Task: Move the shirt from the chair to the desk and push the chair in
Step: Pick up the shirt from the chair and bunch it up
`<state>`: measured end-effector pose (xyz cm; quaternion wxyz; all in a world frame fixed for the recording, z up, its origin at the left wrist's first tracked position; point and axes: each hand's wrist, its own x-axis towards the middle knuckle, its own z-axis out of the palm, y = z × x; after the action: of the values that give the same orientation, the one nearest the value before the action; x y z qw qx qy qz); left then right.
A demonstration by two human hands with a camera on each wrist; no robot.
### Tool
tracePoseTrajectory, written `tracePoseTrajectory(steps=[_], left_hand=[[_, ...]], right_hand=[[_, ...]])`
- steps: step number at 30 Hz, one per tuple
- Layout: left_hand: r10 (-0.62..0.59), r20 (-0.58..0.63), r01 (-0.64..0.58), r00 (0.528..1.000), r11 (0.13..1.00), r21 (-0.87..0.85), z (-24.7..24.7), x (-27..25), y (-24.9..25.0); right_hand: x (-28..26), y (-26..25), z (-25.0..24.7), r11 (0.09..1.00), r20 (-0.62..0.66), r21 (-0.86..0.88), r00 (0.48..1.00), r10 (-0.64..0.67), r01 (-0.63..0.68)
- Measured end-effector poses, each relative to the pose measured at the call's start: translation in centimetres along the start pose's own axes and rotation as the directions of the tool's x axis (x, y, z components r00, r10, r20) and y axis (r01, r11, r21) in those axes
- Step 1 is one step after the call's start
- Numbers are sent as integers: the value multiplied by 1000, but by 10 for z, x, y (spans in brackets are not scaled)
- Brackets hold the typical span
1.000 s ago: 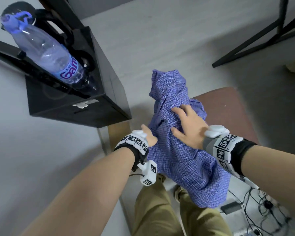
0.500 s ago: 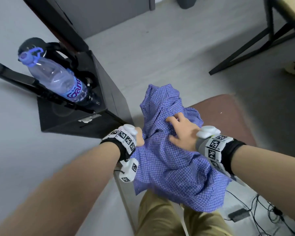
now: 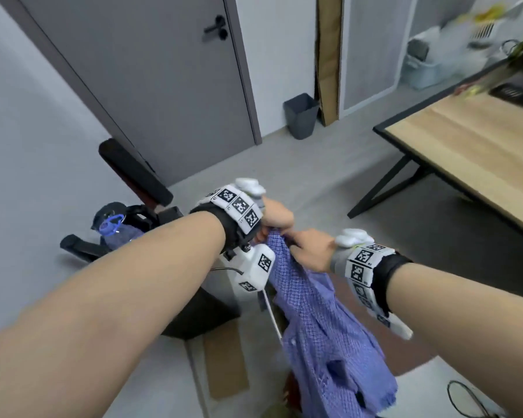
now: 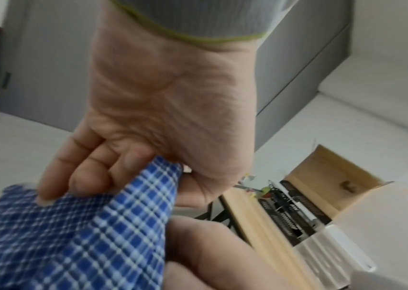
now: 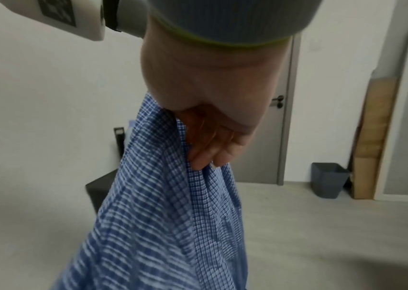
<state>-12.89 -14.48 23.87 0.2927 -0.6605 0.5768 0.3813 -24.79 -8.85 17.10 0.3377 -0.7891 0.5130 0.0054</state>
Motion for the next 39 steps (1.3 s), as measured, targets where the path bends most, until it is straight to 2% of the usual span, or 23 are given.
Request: tracePoseTrajectory(steps=[1, 4, 7, 9, 11, 13, 15, 17, 18, 21, 22, 24, 26, 29, 32, 34, 36, 39], left_hand=[[54, 21, -53, 998, 998, -33, -2, -7, 9], [153, -79, -164, 985, 975, -150, -19, -32, 45], [181, -117, -203, 977, 955, -214, -26, -45, 79], [251, -165, -284, 954, 931, -229, -26, -62, 107], [334, -290, -409, 897, 875, -260, -27, -69, 130], [382, -403, -513, 831, 807, -292, -31, -72, 145], [444, -490, -596, 750, 775, -211, -31, -78, 162], [477, -499, -625, 723, 760, -178, -29, -81, 176], [517, -522, -670, 678, 727, -151, -29, -77, 178], [579, -473, -733, 664, 630, -258, -27, -81, 179], [557, -475, -729, 681, 581, -363, -25, -81, 181], [572, -458, -733, 680, 525, -432, -22, -78, 184], [617, -460, -770, 638, 514, -378, -24, -75, 186], [659, -497, -809, 565, 562, -174, -26, -84, 189], [626, -597, -839, 502, 519, -162, -31, -96, 198], [596, -640, -851, 485, 489, -189, -32, -107, 206], [614, -630, -862, 475, 468, -194, -30, -116, 211], [711, -531, -876, 461, 461, -142, -27, -123, 216]], right_hand=[[-3, 0, -12, 997, 12, 73, 1000, 24, -25], [-31, 15, -50, 944, 14, 317, 996, 90, -90], [-55, 33, -70, 882, -53, 466, 994, 97, -61], [-74, 47, -76, 847, -161, 530, 975, 155, -47], [-85, 55, -82, 828, -279, 559, 932, 233, -39], [-90, 62, -89, 853, -357, 516, 884, 301, -81], [-101, 65, -102, 837, -395, 534, 841, 370, -117], [-115, 69, -116, 808, -436, 582, 804, 405, -92], [-122, 67, -124, 789, -440, 610, 798, 411, -70], [-140, 71, -146, 718, -425, 696, 792, 440, -25], [-145, 73, -154, 689, -418, 724, 780, 465, -22], [-151, 79, -167, 628, -420, 779, 743, 521, 0], [-157, 84, -180, 545, -425, 834, 731, 534, 87], [-167, 86, -195, 433, -430, 879, 719, 546, 197], [-173, 89, -201, 400, -457, 877, 715, 529, 266], [-174, 92, -199, 404, -483, 866, 705, 519, 296], [-175, 97, -195, 406, -504, 855, 698, 509, 322], [-180, 100, -195, 417, -545, 834, 661, 516, 362]])
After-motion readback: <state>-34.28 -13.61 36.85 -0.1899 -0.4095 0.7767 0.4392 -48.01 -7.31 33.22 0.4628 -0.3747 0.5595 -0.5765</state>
